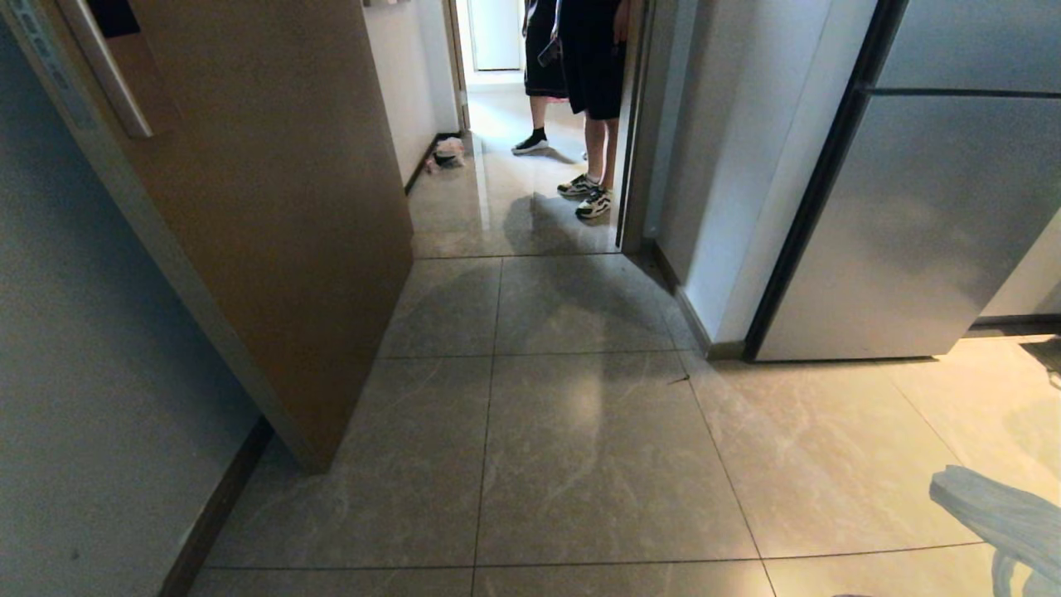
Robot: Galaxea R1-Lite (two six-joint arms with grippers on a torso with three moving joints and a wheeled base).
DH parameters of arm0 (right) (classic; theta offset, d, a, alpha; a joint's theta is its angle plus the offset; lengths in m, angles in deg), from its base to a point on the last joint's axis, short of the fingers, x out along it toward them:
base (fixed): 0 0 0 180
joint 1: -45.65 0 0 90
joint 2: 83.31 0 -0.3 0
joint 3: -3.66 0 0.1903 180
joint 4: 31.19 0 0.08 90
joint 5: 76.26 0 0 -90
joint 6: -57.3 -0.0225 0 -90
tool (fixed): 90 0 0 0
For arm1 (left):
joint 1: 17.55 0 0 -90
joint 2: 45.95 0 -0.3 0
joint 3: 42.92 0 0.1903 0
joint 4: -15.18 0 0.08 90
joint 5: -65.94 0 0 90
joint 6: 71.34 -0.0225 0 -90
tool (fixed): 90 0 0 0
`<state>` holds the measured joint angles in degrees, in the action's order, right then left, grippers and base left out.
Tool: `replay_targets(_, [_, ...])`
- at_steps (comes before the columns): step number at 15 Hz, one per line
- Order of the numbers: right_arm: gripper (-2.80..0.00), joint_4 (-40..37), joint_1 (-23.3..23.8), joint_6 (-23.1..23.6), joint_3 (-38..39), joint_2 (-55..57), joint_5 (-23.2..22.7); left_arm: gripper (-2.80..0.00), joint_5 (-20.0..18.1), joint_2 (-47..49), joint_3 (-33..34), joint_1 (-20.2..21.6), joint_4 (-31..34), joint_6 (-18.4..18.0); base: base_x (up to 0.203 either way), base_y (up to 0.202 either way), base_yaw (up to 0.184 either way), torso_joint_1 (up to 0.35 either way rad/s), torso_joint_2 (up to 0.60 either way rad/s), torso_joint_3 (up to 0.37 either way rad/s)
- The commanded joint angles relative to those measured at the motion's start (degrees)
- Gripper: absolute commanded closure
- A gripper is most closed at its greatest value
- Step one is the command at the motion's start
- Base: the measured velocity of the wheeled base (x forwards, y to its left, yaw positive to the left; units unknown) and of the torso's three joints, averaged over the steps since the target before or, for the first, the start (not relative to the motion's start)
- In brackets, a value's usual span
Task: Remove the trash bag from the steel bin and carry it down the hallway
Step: Put the trash bag at the door
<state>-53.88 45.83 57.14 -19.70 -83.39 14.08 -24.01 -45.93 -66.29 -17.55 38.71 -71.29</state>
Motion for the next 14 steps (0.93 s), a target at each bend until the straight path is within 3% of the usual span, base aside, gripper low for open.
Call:
replay_targets(1, [0.00,0.0,0.0,0.0,0.0,-2.2,0.0,0.00,0.0,0.0,0.0,0.0,0.0,0.0,0.194,0.000,0.000,0.002,0.00,0.004])
replay_targets(14, [0.00,0.0,0.0,0.0,-0.1,-2.2,0.0,0.00,0.0,0.0,0.0,0.0,0.0,0.0,0.192,0.000,0.001,0.002,0.00,0.002])
